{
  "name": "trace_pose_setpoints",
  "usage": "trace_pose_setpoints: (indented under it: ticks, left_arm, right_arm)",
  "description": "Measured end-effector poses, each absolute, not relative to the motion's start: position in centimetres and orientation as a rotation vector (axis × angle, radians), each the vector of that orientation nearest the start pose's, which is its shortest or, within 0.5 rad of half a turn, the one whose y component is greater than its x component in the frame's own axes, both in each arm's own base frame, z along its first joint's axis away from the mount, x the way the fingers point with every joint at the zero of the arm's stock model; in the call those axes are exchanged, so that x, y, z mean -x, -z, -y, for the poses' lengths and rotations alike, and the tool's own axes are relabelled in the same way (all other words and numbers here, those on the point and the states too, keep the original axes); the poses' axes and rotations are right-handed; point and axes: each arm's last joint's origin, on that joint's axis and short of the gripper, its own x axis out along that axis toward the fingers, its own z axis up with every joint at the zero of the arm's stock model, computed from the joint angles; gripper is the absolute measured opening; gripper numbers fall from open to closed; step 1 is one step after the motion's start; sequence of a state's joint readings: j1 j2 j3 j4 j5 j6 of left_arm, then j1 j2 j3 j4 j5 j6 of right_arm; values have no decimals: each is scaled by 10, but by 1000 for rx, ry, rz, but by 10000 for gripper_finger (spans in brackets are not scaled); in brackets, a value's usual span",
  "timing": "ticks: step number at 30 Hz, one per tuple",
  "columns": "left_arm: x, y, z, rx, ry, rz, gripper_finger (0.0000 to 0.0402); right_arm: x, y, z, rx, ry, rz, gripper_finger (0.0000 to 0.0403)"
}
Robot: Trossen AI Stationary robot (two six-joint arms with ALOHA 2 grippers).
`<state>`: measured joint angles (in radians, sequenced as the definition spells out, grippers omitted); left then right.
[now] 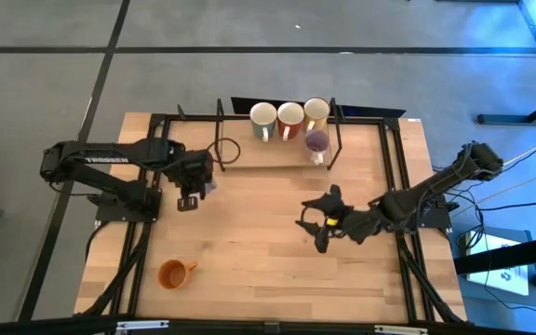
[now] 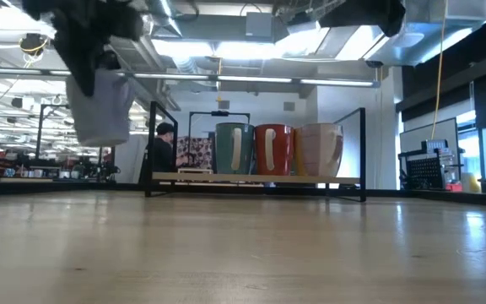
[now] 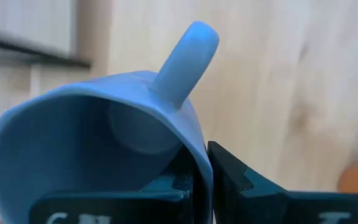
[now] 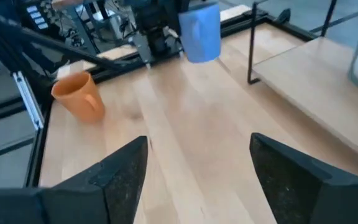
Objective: Place coffee mugs
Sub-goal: Put the blue mug on the shelf
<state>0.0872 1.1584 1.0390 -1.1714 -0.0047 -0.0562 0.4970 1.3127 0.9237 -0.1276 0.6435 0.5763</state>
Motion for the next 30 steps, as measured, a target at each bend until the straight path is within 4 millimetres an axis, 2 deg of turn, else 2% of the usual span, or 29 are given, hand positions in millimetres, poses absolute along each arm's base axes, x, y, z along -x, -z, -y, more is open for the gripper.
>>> trace_pose_setpoints:
  ticks: [4,9,20,28,30]
  left_arm:
    - [-201,-293,3,91,-52,-1199,18]
    - [-223,-294,29,100,2,-1164,18]
    - [-302,-276,80,10,51,-1230,18]
    - [-360,-249,103,-84,96,-1281,20]
    - [-371,-243,111,-133,135,-1287,20]
  right_arm:
    - [-258,-264,-133,-275,231,-416,260]
    - [-255,-255,-145,-261,208,-455,254]
    - [-240,-246,-163,-203,148,-517,253]
    - [-211,-206,-177,-315,126,-492,253]
    - [-206,-201,-179,-331,124,-480,253]
